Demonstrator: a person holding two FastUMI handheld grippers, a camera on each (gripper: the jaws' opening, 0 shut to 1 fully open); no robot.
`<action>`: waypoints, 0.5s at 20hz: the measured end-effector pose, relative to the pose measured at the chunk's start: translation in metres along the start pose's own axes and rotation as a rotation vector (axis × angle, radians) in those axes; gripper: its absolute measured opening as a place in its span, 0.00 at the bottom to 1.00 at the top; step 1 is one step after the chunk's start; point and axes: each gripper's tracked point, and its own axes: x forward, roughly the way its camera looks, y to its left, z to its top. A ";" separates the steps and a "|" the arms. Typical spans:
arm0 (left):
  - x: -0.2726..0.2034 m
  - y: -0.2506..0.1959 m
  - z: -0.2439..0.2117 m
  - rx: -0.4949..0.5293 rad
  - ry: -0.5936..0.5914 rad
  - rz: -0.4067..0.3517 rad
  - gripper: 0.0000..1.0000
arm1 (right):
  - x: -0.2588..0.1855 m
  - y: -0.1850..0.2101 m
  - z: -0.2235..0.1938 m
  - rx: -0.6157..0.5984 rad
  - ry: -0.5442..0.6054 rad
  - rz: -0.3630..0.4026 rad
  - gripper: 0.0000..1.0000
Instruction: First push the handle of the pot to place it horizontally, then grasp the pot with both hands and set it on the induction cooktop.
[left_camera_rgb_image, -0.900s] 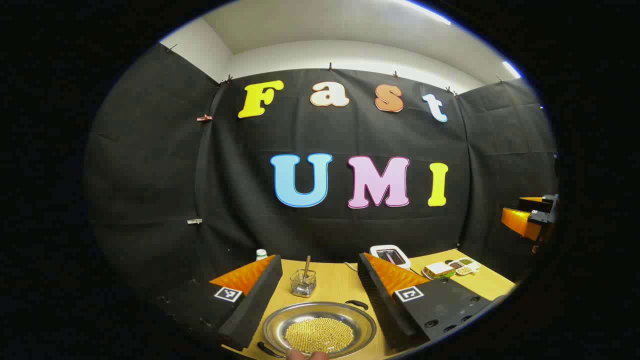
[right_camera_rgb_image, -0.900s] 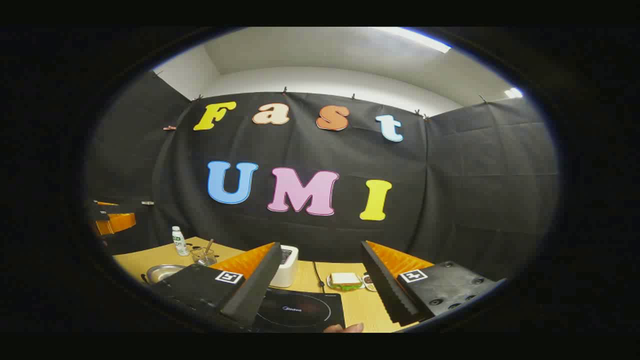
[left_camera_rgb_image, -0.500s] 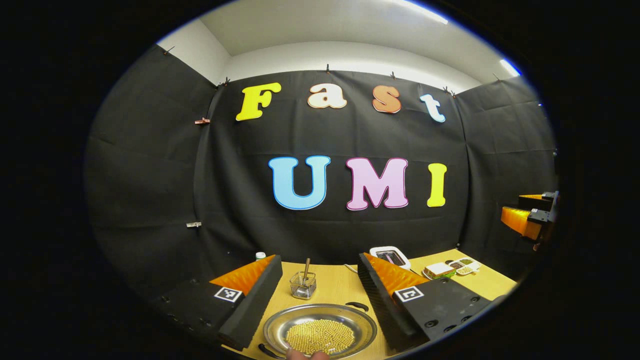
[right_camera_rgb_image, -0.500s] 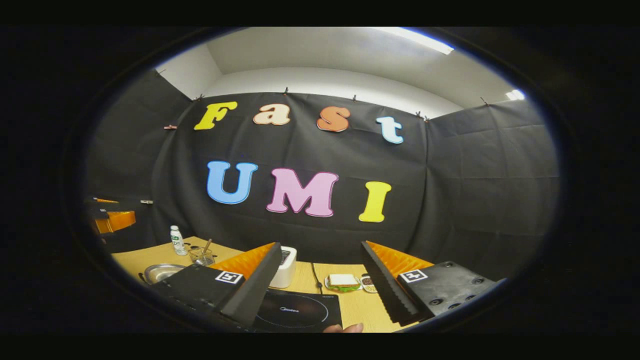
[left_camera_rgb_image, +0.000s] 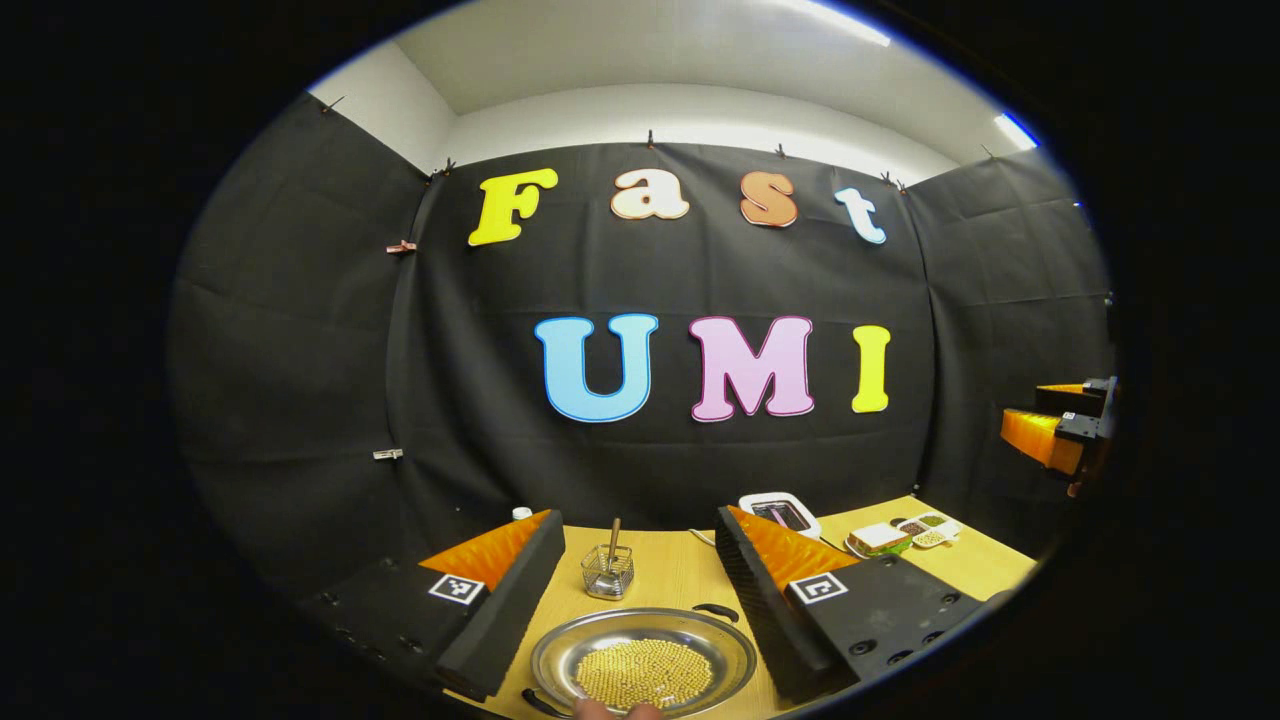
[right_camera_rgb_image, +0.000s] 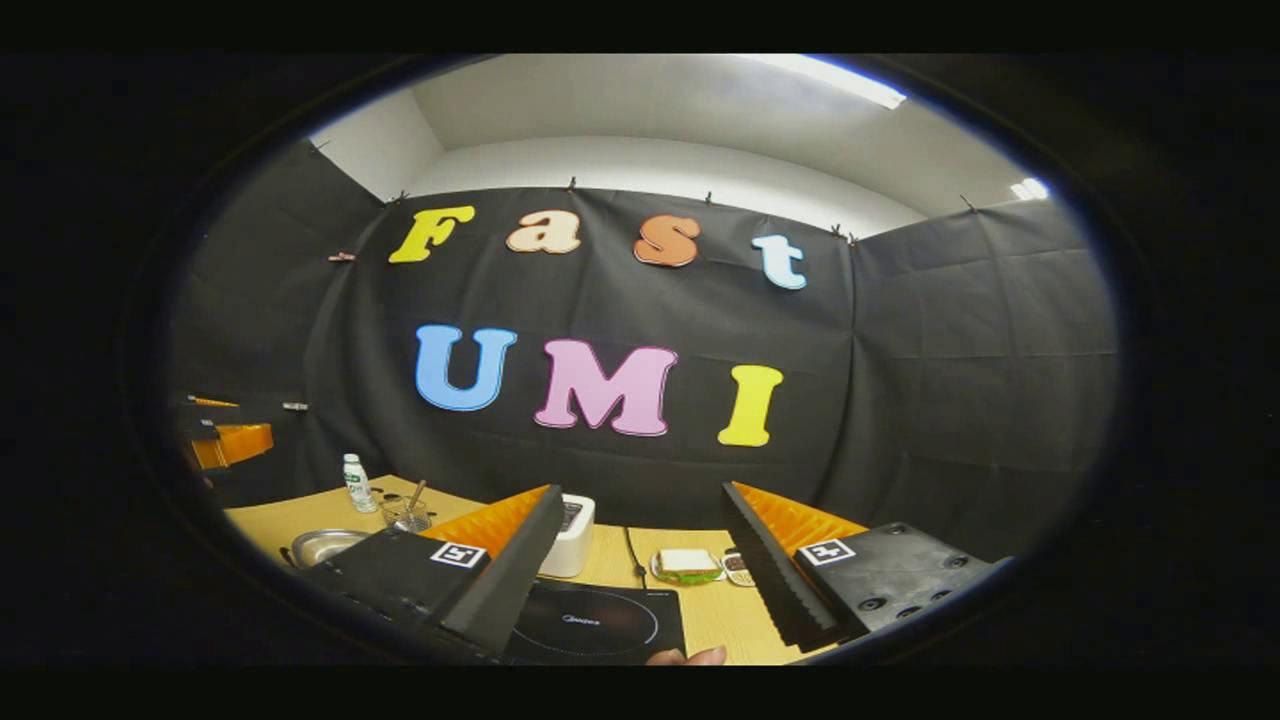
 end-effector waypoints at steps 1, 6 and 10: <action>-0.001 0.000 0.001 0.002 -0.003 -0.002 0.95 | -0.001 0.001 0.000 -0.002 0.000 0.000 0.98; -0.008 -0.011 0.013 0.012 -0.035 -0.065 0.57 | -0.005 0.003 0.000 -0.018 0.000 0.003 0.98; -0.017 -0.033 -0.009 0.020 0.049 -0.201 0.05 | -0.008 0.007 0.001 -0.030 -0.002 0.010 0.98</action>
